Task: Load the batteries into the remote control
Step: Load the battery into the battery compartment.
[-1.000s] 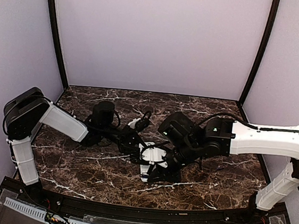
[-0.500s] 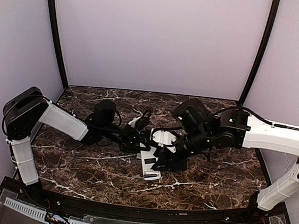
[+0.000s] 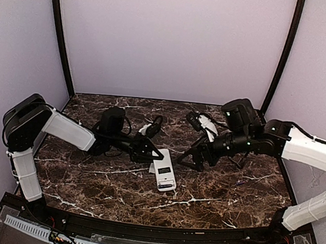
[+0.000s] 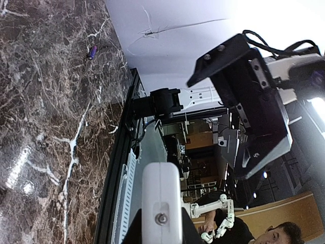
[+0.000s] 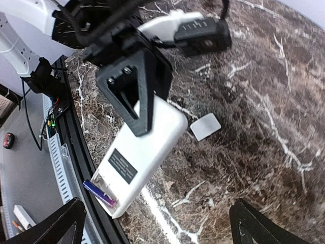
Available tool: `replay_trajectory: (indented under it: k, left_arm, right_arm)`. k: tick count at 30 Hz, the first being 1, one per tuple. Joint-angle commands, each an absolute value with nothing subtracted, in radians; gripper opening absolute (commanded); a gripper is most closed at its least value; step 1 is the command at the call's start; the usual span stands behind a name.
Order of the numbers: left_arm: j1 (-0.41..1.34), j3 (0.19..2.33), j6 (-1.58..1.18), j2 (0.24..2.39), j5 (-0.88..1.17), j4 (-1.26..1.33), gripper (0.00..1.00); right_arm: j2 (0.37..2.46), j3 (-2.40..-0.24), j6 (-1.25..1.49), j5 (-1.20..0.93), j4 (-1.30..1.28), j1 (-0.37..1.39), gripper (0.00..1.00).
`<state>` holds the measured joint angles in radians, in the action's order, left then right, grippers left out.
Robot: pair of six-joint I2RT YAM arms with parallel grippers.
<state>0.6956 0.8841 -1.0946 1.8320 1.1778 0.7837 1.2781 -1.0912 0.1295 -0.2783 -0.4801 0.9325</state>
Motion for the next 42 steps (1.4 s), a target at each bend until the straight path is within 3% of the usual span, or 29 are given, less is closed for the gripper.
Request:
replay_trajectory:
  k: [1, 16, 25, 42]
  left_arm:
    - [0.681, 0.907, -1.065, 1.769, 1.151, 0.770, 0.00]
    - [0.669, 0.910, -1.046, 1.754, 1.103, 0.750, 0.00]
    - [0.665, 0.913, -1.081, 1.768, 1.104, 0.801, 0.00]
    - [0.664, 0.911, -1.101, 1.782, 1.108, 0.825, 0.00]
  right_arm:
    - [1.298, -1.016, 0.346, -0.502, -0.420, 0.850, 0.99]
    - [1.459, -0.961, 0.520, -0.827, -0.233, 0.839, 0.99]
    - [1.543, -0.984, 0.539, -0.875, -0.209, 0.842, 0.88]
    - [1.591, -1.027, 0.533, -0.877, -0.213, 0.870, 0.81]
